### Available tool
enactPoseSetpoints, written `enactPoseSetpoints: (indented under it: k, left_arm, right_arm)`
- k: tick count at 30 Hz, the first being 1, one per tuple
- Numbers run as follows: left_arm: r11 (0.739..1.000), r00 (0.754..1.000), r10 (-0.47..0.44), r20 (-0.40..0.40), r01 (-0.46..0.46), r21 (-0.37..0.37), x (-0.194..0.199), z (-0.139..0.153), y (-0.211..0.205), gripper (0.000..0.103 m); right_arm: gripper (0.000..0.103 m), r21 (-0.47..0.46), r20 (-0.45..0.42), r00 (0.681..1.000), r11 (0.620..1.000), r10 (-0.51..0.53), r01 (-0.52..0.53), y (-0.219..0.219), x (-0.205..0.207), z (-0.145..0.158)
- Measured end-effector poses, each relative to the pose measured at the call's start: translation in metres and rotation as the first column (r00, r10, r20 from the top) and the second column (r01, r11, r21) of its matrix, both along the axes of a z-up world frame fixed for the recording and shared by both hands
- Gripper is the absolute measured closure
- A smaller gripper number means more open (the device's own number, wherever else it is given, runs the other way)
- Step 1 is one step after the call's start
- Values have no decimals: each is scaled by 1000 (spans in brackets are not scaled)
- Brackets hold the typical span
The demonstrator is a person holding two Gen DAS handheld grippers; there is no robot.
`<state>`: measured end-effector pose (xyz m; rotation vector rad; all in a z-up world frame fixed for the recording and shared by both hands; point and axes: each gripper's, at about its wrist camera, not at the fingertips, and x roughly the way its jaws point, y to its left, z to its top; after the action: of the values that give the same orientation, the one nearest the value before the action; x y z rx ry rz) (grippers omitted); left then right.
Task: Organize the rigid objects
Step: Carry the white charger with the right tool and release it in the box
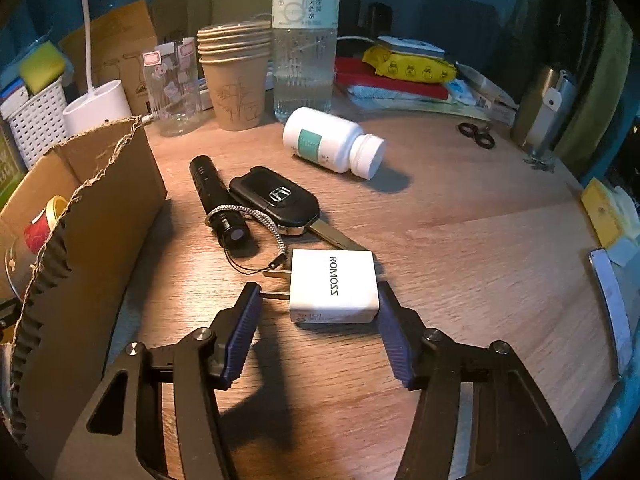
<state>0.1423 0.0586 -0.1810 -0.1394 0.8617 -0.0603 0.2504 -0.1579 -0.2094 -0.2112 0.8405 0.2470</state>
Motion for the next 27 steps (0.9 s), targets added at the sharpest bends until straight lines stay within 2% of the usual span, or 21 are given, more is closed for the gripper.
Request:
enactPoseSetpoints:
  k: [10,27]
  left_arm:
    - [1000,1000,0,0,0,0,0,0,0,74]
    - [1000,1000,0,0,0,0,0,0,0,74]
  right_arm:
    - [43,-7,69,997,1000,-28,29,-9,-9,19]
    - [43,86,212,965,981,154,-175,35,-66,82]
